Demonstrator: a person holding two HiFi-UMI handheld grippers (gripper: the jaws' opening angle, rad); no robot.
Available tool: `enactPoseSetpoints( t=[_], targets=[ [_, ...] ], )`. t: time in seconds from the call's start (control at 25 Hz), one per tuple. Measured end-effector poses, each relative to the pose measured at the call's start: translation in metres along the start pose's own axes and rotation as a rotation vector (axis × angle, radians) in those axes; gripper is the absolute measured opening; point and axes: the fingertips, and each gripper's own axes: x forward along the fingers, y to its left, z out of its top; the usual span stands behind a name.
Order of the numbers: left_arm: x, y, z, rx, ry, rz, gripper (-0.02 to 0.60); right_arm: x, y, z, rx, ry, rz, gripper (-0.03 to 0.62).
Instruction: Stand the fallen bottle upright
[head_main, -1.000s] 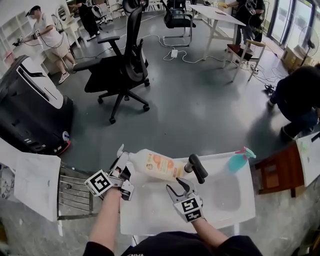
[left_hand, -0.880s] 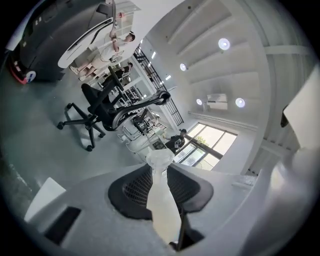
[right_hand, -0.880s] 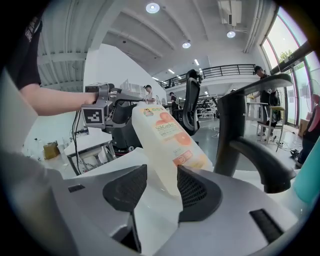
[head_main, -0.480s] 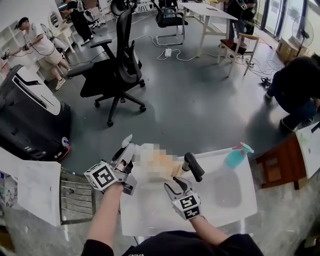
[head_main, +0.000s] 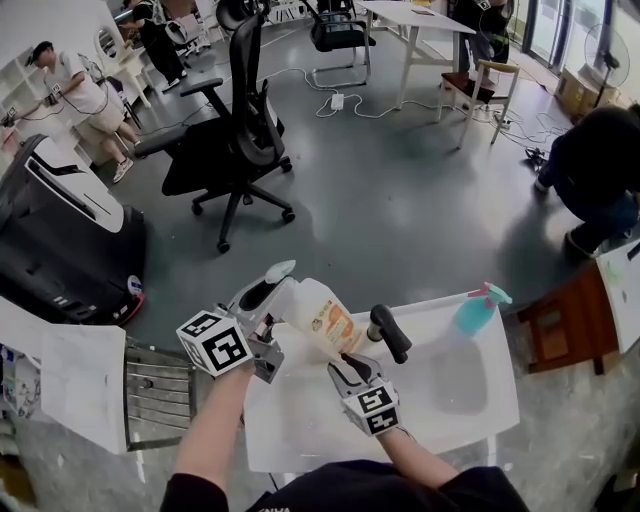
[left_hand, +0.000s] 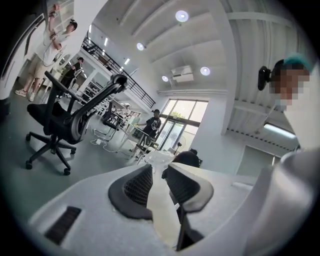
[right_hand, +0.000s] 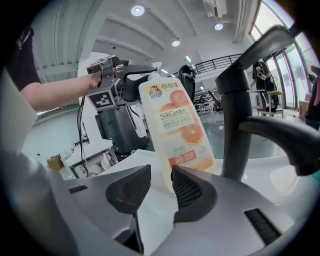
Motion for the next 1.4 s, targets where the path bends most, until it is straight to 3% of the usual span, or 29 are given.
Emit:
enactPoseSetpoints(
  t=[0.28, 0.6, 0.84, 1.4],
  targets=[
    [0.016, -0.033, -0.007, 0.166, 0.069, -0.09, 0.095, 0.005, 0.0, -0.005, 0.013, 0.008, 0.014, 0.107],
    [0.021, -0.064, -0.018, 0.331, 0.115, -0.211, 0.096, 0.015, 0.008, -0.01, 0.021, 0.021, 0.039, 0.117],
    [0.021, -0.067, -0.02, 0.394, 0.106, -0.231, 0.1, 0.012, 0.003, -0.012, 0.044, 0.043, 0.04, 0.144],
    [0.015, -0.087, -0.028, 0.563, 0.112, -0.273, 0.115, -0.033, 0.005, 0.005, 0.054, -0.025, -0.011, 0.144]
  ],
)
